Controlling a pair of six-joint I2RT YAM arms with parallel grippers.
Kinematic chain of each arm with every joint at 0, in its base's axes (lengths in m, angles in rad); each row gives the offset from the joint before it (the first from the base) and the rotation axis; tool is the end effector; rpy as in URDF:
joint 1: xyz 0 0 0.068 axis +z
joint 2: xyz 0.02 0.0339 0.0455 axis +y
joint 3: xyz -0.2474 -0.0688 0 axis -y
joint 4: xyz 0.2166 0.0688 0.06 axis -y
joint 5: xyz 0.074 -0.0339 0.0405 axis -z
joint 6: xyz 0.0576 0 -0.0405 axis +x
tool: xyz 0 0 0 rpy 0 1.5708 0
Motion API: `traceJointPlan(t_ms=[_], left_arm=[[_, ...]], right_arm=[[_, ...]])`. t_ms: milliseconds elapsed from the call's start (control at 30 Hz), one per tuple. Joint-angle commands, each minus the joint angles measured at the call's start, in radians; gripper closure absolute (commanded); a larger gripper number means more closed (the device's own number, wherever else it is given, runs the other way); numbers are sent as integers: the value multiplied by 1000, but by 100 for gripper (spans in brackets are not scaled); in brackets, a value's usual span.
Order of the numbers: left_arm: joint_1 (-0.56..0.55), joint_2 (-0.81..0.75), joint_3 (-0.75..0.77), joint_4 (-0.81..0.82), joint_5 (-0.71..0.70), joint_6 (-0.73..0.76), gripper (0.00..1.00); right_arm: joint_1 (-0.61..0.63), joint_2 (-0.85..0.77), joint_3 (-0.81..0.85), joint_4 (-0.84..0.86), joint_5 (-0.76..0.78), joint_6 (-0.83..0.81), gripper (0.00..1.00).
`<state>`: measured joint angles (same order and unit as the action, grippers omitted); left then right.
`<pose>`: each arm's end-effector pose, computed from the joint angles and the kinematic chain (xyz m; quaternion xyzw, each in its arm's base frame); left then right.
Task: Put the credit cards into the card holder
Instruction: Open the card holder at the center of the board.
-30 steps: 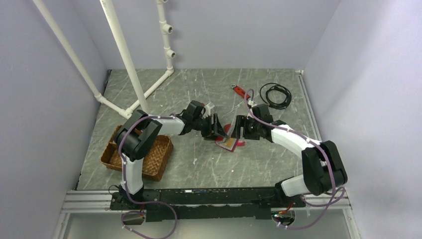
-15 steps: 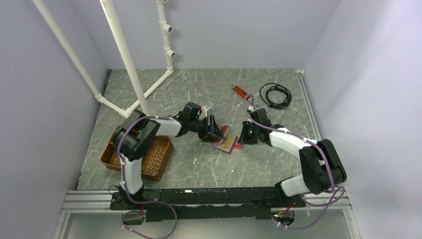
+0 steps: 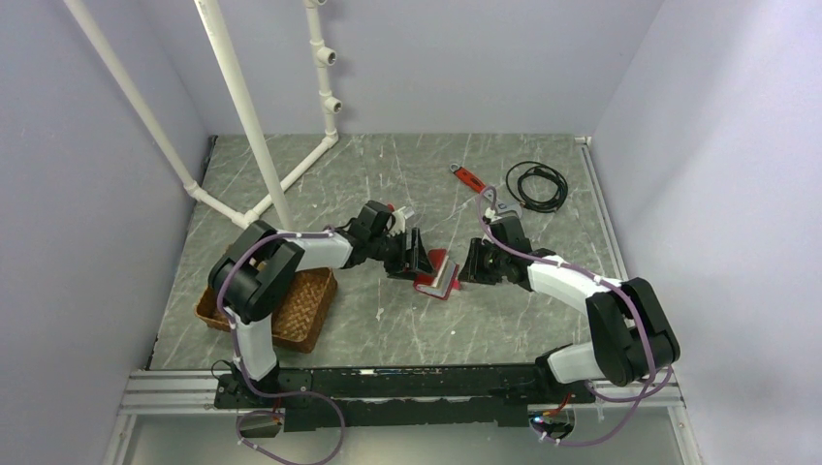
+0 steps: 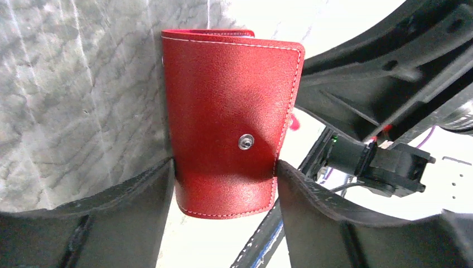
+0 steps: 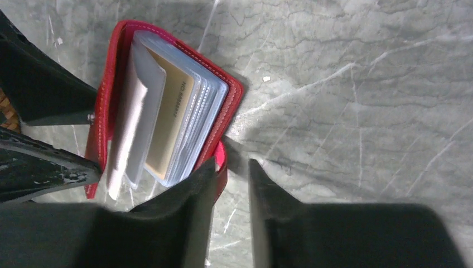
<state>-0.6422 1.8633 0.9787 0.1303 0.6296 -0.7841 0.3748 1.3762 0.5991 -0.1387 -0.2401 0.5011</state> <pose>0.2702 -0.2445 0.1383 0.0607 0.8792 -0.4619 0.0996 0.2256 0.1035 0.1441 0.0209 0.9406 0.2381 0.2411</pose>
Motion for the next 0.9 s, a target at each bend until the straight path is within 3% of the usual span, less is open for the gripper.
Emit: traceJointPlan(t_ms=[0, 133, 200, 433, 533, 700, 867], left_arm=[[-33, -27, -3, -1, -73, 18, 33], [-52, -29, 19, -55, -117, 55, 23], [-53, -33, 20, -57, -120, 59, 23], [-54, -61, 0, -68, -123, 72, 26], [-53, -68, -3, -76, -124, 70, 25], [-46, -130, -11, -121, -165, 93, 12], [-26, -146, 20, -164, -118, 117, 4]], right_arm=[[5, -26, 21, 0, -49, -20, 61], [6, -44, -3, 17, -97, -11, 46], [9, -36, -25, 53, -120, 5, 45], [12, 21, -30, 104, -85, 25, 69], [15, 14, -14, 55, -80, 23, 100], [14, -140, 62, -89, -87, -9, 100], [15, -54, 154, -168, -197, -63, 100]])
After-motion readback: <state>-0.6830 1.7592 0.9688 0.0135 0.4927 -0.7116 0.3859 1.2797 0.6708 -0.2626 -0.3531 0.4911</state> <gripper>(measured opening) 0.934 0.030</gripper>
